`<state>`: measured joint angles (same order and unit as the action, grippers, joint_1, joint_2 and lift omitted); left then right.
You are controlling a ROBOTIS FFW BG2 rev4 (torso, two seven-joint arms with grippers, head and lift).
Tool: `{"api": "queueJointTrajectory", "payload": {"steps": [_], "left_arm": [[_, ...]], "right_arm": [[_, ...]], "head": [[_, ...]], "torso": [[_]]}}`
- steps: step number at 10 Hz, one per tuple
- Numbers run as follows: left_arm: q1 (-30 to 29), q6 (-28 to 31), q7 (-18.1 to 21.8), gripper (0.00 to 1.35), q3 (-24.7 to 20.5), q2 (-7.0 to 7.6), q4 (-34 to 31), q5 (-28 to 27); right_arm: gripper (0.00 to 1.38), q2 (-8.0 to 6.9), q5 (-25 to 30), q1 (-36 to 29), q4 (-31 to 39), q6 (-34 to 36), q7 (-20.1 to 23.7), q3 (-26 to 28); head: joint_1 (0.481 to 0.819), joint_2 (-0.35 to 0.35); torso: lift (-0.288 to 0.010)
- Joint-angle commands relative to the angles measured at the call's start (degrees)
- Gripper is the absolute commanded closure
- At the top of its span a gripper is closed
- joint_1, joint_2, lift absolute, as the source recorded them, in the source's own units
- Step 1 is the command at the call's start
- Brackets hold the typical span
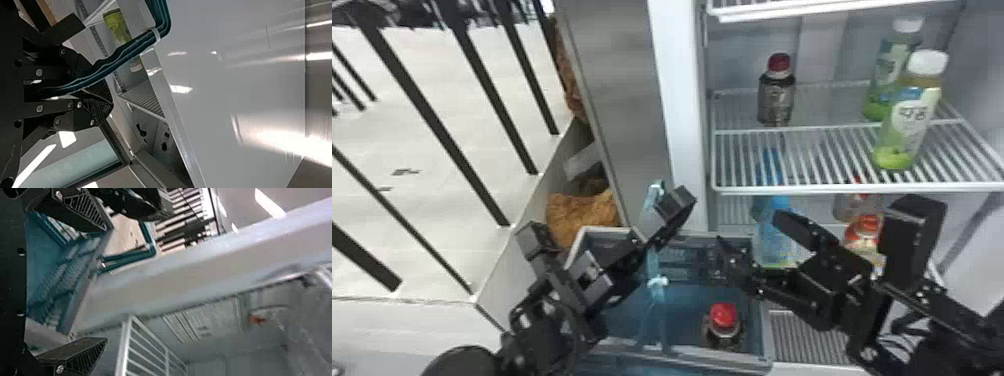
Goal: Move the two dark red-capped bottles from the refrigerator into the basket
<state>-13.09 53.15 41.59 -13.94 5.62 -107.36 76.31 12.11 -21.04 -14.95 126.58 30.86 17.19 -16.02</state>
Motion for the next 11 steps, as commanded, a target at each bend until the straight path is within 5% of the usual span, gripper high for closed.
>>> {"api": "queueJointTrajectory", "payload": {"steps": [1,6,11], "left_arm": [[-0.13,0.0,-0.01,1.2,-0.11,0.0,0.0,0.02],[-0.27,0.0,0.07,1.2,-0.23,0.0,0.0,0.02],[-0.27,0.14,-0.01,1.2,-0.23,0.09,0.0,0.02]], "right_arm": [[0.1,-0.07,0.59,-0.94,0.61,-3.3,-1.01,1.17],[0.1,-0.68,1.5,0.47,-3.33,-11.88,-6.2,4.25],[0.1,-2.09,1.39,9.47,-14.44,-14.69,-7.52,4.82]], "head": [[0.695,0.16],[0.695,0.09],[0.695,0.04]], "torso": [[-0.034],[-0.034],[-0.034]]}}
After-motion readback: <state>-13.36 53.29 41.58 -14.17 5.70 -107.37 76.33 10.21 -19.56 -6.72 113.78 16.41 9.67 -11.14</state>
